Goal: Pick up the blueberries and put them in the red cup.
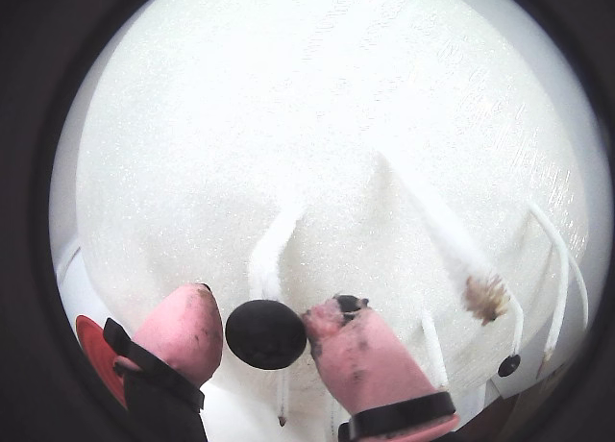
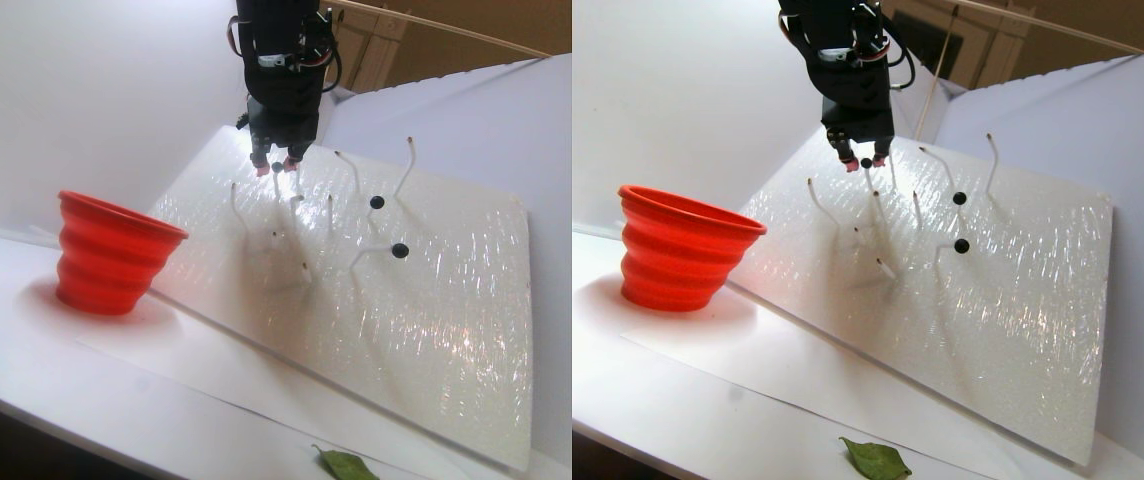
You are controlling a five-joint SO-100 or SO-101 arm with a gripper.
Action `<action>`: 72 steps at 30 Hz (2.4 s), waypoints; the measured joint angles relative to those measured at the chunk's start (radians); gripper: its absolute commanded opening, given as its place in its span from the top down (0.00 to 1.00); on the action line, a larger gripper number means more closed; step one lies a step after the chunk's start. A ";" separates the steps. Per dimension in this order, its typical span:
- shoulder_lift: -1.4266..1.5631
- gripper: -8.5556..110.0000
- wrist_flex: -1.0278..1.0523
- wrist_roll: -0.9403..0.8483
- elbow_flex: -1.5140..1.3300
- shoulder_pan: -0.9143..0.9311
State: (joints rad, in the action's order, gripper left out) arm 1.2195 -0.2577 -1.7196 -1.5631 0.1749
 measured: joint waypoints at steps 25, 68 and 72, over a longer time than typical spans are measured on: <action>0.000 0.83 -0.012 -0.009 -0.048 0.000; 0.293 0.83 -0.012 0.015 -0.396 -0.100; 0.341 0.83 0.029 0.040 -0.422 -0.123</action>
State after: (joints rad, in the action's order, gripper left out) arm 1.5601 -0.2286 -1.6797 -1.9850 0.0522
